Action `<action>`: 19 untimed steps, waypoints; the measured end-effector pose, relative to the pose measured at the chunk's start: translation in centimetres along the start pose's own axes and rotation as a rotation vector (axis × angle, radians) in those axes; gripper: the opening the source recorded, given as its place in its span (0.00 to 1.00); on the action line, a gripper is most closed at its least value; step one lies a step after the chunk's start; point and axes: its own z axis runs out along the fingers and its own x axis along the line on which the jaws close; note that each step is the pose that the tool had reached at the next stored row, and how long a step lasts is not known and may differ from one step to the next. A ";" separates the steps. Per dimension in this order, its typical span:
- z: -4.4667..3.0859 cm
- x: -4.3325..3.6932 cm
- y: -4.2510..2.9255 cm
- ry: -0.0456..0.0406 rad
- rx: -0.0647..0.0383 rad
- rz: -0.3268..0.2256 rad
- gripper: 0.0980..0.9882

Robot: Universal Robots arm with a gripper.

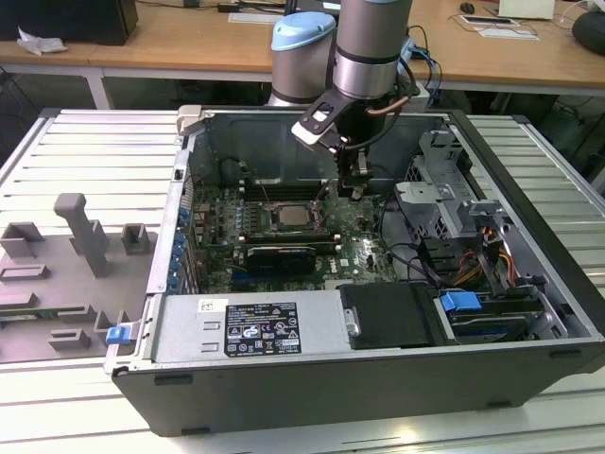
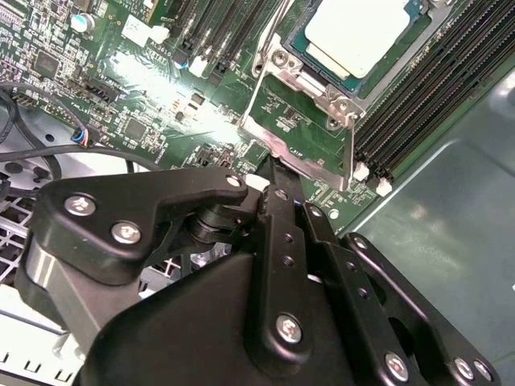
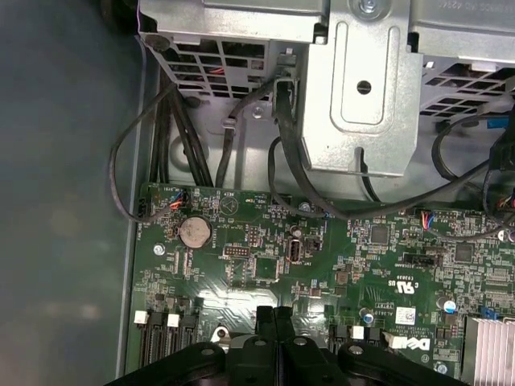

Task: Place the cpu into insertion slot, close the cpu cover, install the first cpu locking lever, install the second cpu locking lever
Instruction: 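Close the cpu cover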

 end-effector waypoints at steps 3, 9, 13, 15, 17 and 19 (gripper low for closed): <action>0.00 0.01 -0.10 0.0000 0.000 0.000 0.01; -0.01 0.03 -0.35 0.0000 0.000 0.000 0.01; -0.02 0.04 -0.58 0.0000 0.000 0.000 0.01; -0.02 0.05 -0.71 0.0000 0.000 0.000 0.01; -0.02 0.06 -0.79 0.0000 0.000 0.000 0.01; -0.02 0.07 -0.88 0.0000 0.000 0.000 0.01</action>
